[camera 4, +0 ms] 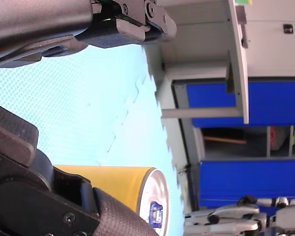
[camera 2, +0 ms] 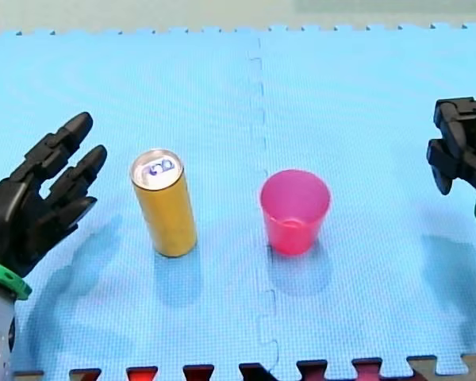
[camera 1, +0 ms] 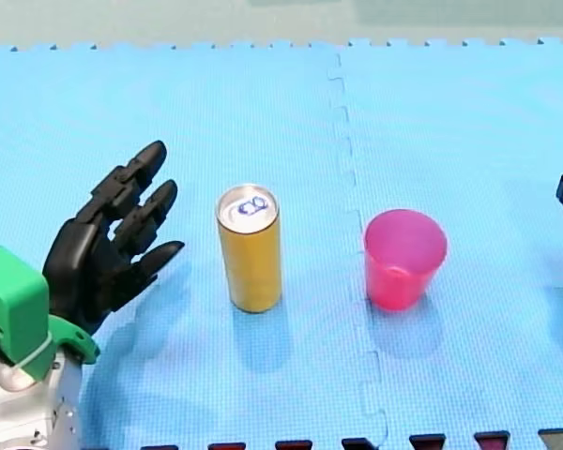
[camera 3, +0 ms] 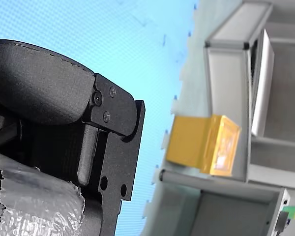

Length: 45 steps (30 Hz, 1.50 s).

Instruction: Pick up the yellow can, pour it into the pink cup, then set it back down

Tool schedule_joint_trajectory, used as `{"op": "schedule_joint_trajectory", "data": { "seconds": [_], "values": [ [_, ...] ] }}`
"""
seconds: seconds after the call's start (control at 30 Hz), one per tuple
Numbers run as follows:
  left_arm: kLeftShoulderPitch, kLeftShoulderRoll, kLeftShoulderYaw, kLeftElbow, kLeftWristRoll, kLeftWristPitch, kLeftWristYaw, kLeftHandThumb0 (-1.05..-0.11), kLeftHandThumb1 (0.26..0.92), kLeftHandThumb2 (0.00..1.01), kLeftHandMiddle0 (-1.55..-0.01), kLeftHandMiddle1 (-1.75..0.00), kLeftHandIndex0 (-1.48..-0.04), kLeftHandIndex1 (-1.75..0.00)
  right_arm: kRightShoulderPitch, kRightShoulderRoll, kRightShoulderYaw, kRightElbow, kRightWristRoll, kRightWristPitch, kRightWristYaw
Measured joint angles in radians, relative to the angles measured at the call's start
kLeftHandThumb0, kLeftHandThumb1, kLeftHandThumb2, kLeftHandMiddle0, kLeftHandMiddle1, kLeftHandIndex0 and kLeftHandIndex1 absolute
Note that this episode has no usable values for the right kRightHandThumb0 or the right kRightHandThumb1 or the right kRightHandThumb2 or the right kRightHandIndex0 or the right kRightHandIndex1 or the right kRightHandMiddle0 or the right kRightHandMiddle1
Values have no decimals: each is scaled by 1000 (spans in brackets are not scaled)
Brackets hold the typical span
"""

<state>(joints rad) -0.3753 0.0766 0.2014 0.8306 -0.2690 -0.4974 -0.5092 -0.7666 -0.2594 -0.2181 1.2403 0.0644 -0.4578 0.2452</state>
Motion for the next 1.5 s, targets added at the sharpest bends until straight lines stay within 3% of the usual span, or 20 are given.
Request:
{"op": "schedule_joint_trajectory", "data": {
  "seconds": [0.4, 0.9, 1.1, 1.23, 1.4, 1.5],
  "values": [
    [1, 4, -6, -4, 21, -13, 12, -1045, 712, 4, -88, 0, -176, 0, 0, -1, 1, 1, -1, 0, -2],
    [-12, 14, -9, 55, 33, -82, 1, -1048, 715, 2, -75, -3, -169, -2, -2, -1, 6, 1, -10, -9, -8],
    [-8, -40, 5, 74, 77, -218, 165, -1048, 720, 4, -83, -6, -167, -1, -2, 0, 5, 2, -9, -9, -5],
    [-9, -67, 5, 91, 130, -265, 287, -1035, 703, 1, -66, -1, -119, 0, -2, 0, 5, 2, -10, -9, -4],
    [-18, -79, 3, 138, 194, -307, 443, -971, 675, 0, -55, 0, -107, 0, -2, 1, 6, 2, -10, -9, -4],
    [-27, -77, 1, 160, 208, -325, 475, -961, 673, 0, -51, 0, -102, 0, -2, 1, 7, 2, -10, -12, -4]
  ]
}}
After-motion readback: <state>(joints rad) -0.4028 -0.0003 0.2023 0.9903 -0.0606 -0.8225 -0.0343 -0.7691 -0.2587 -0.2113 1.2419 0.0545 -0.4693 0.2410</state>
